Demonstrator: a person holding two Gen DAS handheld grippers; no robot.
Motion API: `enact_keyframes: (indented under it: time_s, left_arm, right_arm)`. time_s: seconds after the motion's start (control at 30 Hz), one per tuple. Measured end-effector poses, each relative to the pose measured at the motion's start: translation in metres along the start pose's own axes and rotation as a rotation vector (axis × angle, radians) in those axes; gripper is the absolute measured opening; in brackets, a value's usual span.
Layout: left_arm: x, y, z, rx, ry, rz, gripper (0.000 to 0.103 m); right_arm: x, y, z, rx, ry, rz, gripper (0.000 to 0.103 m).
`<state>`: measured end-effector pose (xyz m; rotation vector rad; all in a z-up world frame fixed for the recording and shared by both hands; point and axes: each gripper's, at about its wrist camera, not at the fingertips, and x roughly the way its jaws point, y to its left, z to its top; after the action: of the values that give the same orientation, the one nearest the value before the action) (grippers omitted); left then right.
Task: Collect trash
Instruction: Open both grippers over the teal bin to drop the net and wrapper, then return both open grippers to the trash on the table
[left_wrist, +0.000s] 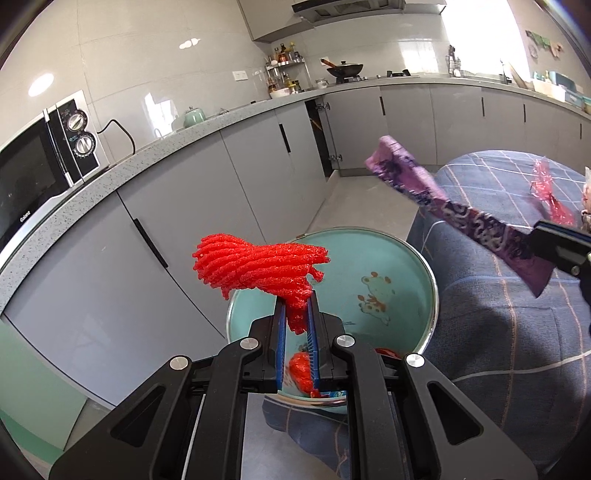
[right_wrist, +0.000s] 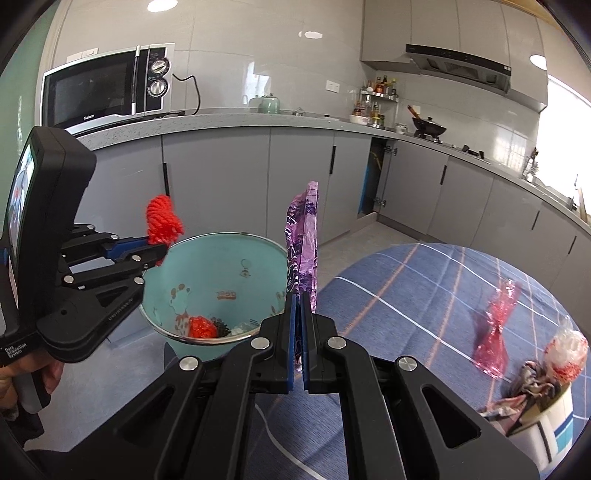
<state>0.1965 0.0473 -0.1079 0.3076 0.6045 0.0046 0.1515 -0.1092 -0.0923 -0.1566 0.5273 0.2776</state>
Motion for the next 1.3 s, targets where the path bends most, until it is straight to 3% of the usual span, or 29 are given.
enact_keyframes:
  time_s: [0.2, 0.33, 0.37, 0.47, 0.5, 0.97, 1.3]
  left_arm:
    - [0.008, 0.007, -0.001, -0.017, 0.013, 0.000, 0.016]
    - [0.014, 0.009, -0.005, -0.023, 0.028, 0.007, 0.044]
    - [0.016, 0.008, -0.006, -0.019, 0.033, 0.008, 0.046]
    - [0.017, 0.005, -0.008, -0.012, 0.039, 0.012, 0.061]
    - [0.017, 0.005, -0.008, -0.013, 0.036, 0.018, 0.065]
    - [0.003, 0.005, -0.007, -0.047, 0.015, 0.048, 0.083]
    - [-0.018, -0.038, -0.007, -0.017, 0.002, -0.038, 0.084]
  right_arm:
    - [0.013, 0.010, 0.004, -0.030, 0.010, 0.038, 0.004]
    - [0.020, 0.012, 0.005, -0.035, -0.001, 0.034, 0.010]
    - [0.022, 0.011, 0.005, -0.030, 0.003, 0.034, 0.012]
    - [0.021, 0.008, 0.004, -0.014, -0.002, 0.030, 0.033]
    - [0.021, 0.007, 0.004, -0.012, -0.005, 0.028, 0.034]
    - [0.007, -0.007, -0.007, 0.025, 0.007, -0.020, 0.051]
    - [-0.023, -0.045, -0.021, 0.072, 0.009, -0.130, 0.053]
